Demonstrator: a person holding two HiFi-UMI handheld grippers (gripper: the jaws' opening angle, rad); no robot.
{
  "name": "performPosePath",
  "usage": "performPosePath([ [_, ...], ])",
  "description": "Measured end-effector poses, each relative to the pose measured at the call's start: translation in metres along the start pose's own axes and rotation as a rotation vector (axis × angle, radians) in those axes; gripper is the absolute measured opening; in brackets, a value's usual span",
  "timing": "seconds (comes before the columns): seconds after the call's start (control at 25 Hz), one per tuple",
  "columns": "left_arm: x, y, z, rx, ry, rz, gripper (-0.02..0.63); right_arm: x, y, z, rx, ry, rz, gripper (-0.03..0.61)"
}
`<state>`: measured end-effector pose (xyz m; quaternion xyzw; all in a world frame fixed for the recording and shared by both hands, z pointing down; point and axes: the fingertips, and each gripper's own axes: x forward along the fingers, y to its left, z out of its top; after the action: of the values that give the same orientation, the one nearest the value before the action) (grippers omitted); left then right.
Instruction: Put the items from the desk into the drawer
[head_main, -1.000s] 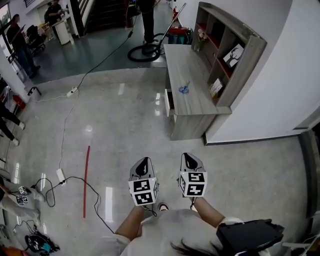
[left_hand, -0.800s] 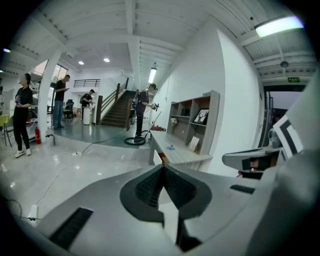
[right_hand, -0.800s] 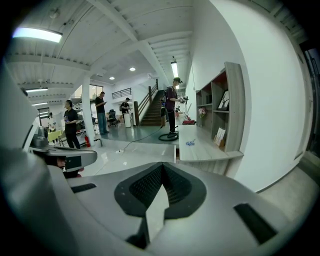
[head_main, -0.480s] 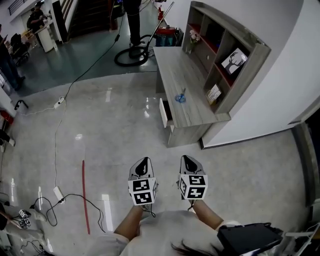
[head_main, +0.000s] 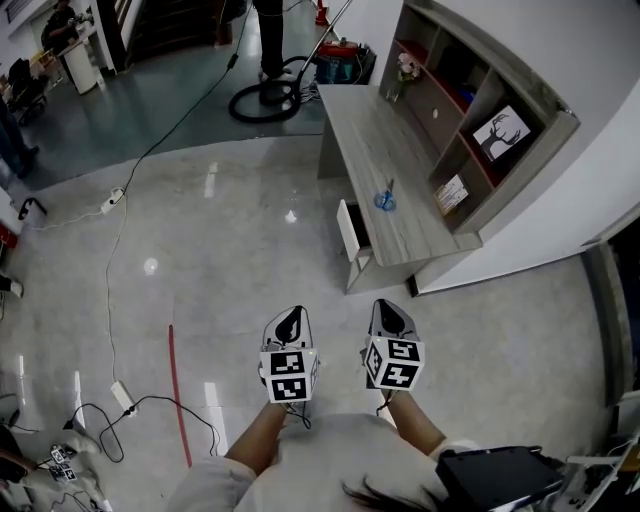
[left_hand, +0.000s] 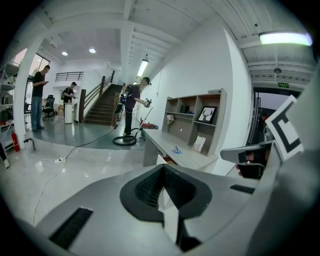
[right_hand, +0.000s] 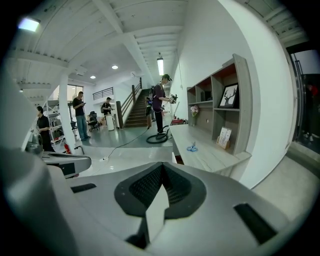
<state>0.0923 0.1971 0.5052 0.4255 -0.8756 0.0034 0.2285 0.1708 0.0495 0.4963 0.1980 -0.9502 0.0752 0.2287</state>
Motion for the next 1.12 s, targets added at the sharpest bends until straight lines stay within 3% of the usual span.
performPosePath([
  [0.32,0.015,0.054,0.007,-0.012,0.018,-0.013,-0.003,0.027,0.024,0.003,0.027,0.032,-0.045,-0.002],
  [0.84,0.037,0.074,0.007,0.012,0.050,-0.057,-0.003,0.048,0.017,-0.001,0.065,0.062,-0.121,-0.002],
  [1.12,0.074,0.078,0.021,0.048,0.061,-0.092,-0.003,0.082,0.006,0.016,0.100,0.026,-0.161,-0.002],
])
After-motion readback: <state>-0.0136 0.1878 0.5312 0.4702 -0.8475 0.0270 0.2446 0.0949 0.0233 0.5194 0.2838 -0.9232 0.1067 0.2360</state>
